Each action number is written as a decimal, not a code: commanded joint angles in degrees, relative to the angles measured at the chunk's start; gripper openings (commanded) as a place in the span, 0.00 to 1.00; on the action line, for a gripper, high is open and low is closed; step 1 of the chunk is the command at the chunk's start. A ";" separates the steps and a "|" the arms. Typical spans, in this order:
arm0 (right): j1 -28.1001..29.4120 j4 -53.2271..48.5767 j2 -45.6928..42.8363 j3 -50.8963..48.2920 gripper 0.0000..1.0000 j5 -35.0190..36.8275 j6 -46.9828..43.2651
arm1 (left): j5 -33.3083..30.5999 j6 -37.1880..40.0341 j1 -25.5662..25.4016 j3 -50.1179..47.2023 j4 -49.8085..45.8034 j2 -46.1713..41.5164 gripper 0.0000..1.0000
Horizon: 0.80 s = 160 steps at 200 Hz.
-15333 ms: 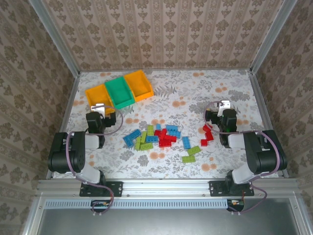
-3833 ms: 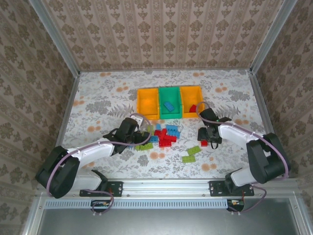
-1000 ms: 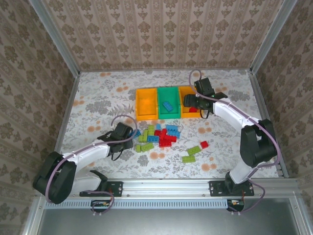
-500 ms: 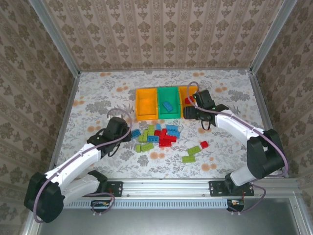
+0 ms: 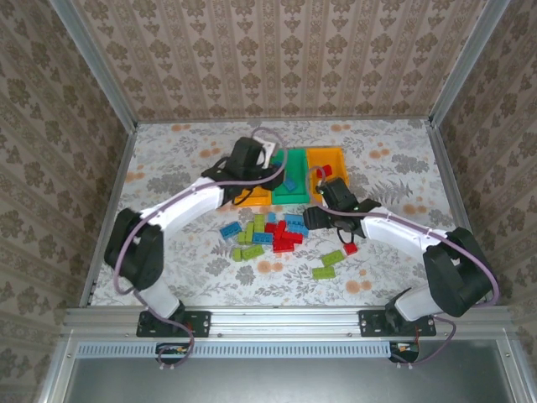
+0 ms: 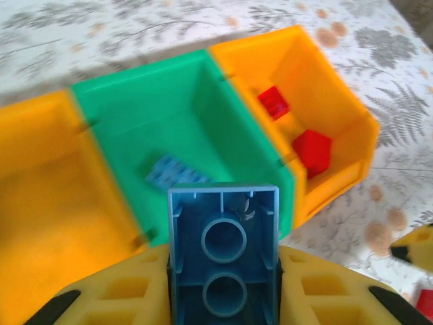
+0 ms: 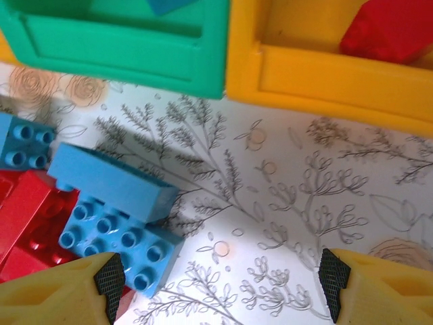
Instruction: Sort the legos into containers by color
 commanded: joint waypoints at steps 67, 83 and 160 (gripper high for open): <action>4.62 4.01 3.95 0.22 0.80 0.50 -3.14 | 5.14 -3.51 1.86 17.01 -3.81 18.56 0.32; 4.72 2.99 5.95 2.23 0.79 0.62 -5.45 | 4.97 -4.64 2.13 17.68 -4.01 19.10 0.36; 4.79 0.24 13.79 9.86 0.70 -1.34 -10.77 | 5.63 -5.06 2.13 12.84 -3.52 13.34 0.70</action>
